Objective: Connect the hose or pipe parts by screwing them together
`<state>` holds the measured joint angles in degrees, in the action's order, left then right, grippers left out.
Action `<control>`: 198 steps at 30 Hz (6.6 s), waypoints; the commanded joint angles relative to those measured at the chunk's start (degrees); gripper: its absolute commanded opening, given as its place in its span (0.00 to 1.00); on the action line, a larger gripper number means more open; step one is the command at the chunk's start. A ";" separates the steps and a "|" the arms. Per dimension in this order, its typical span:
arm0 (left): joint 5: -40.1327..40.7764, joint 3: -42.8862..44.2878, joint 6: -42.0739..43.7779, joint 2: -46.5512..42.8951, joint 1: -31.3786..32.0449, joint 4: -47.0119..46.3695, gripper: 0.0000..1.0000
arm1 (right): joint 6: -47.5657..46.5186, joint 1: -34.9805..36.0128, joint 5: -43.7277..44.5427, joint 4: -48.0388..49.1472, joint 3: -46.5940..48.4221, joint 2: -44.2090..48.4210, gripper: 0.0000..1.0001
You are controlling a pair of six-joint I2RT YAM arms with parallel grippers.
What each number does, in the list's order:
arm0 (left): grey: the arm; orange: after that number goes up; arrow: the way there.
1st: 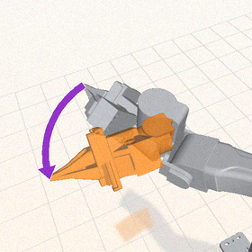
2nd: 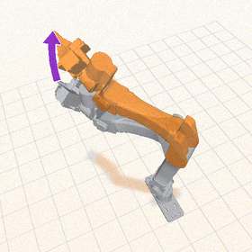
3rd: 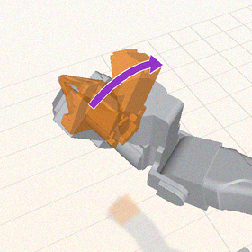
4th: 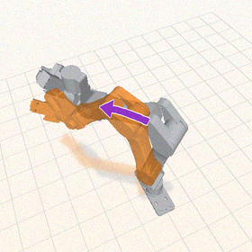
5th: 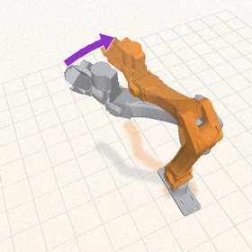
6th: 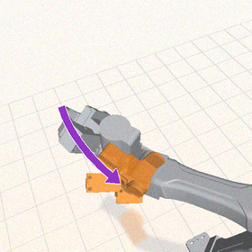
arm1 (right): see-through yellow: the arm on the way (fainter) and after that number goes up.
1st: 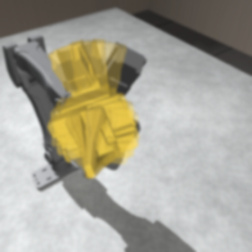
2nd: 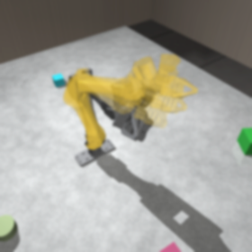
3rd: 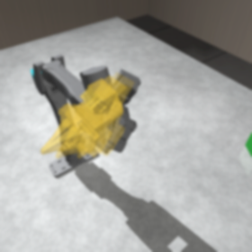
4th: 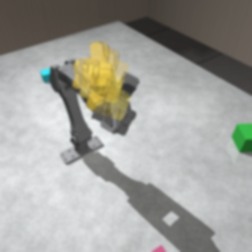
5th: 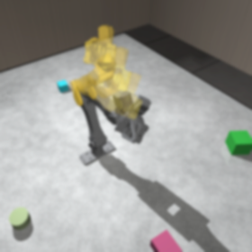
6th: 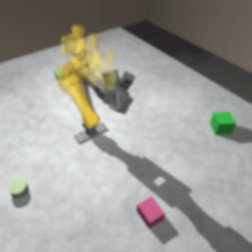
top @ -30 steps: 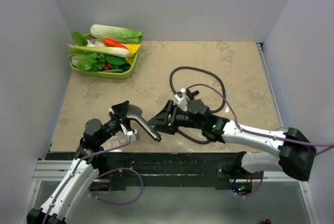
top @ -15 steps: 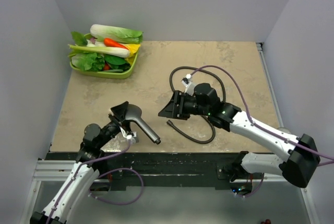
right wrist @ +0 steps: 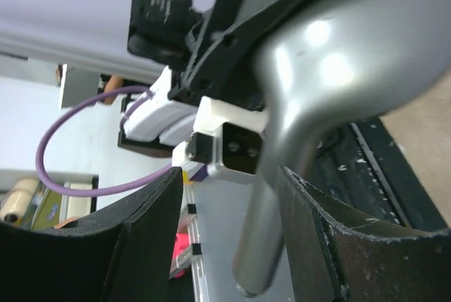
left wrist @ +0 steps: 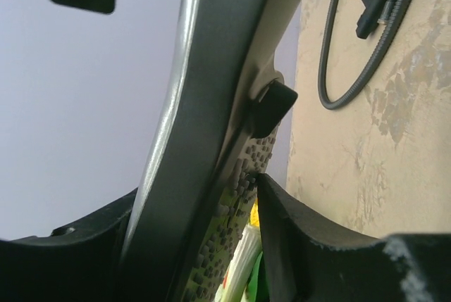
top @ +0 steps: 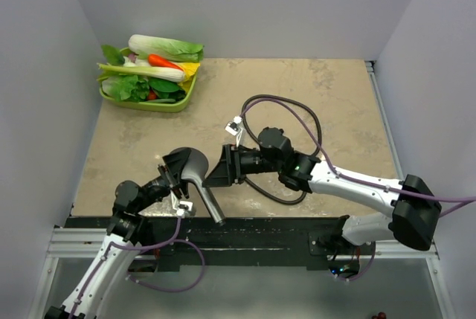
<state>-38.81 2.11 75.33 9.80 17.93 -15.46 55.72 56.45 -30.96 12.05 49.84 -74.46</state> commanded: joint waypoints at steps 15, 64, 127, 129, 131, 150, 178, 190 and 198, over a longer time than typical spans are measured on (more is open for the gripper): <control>1.37 2.81 -0.54 2.86 0.17 -4.67 0.00 | -14.32 8.86 15.92 -20.38 8.60 -1.84 0.63; -7.16 8.08 4.03 1.36 0.17 11.32 0.68 | 1.15 3.41 1.52 19.79 -8.29 2.73 0.00; 7.52 8.36 -17.77 3.31 0.17 14.41 0.00 | -18.19 -10.74 22.94 -34.07 0.60 18.03 0.98; 7.08 6.16 -16.97 2.15 0.17 13.36 0.00 | -18.20 -10.74 27.87 -37.00 -0.09 16.72 0.95; 7.34 4.84 -16.01 1.97 0.08 11.87 0.00 | -16.19 -10.74 30.77 -38.77 -2.37 15.84 0.93; 4.98 -2.64 -16.53 24.62 -15.02 -17.93 0.00 | -25.75 -10.57 32.46 -21.83 -3.96 -6.05 0.74; -3.03 -0.35 -9.06 39.68 -16.44 -27.69 0.00 | -35.86 -0.64 45.11 -9.51 -5.81 -17.82 0.61; -3.64 2.11 -8.88 41.26 -16.44 -25.49 0.00 | -36.39 -0.72 42.13 -1.51 -10.73 -18.36 0.27; -3.38 3.96 -6.78 44.69 -16.44 -24.44 0.00 | -32.88 -0.72 36.86 -1.41 -17.75 -7.22 0.00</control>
<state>-39.77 2.92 66.15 53.60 1.83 -35.42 20.36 55.81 9.32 11.79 35.48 -88.64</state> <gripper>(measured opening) 0.343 0.076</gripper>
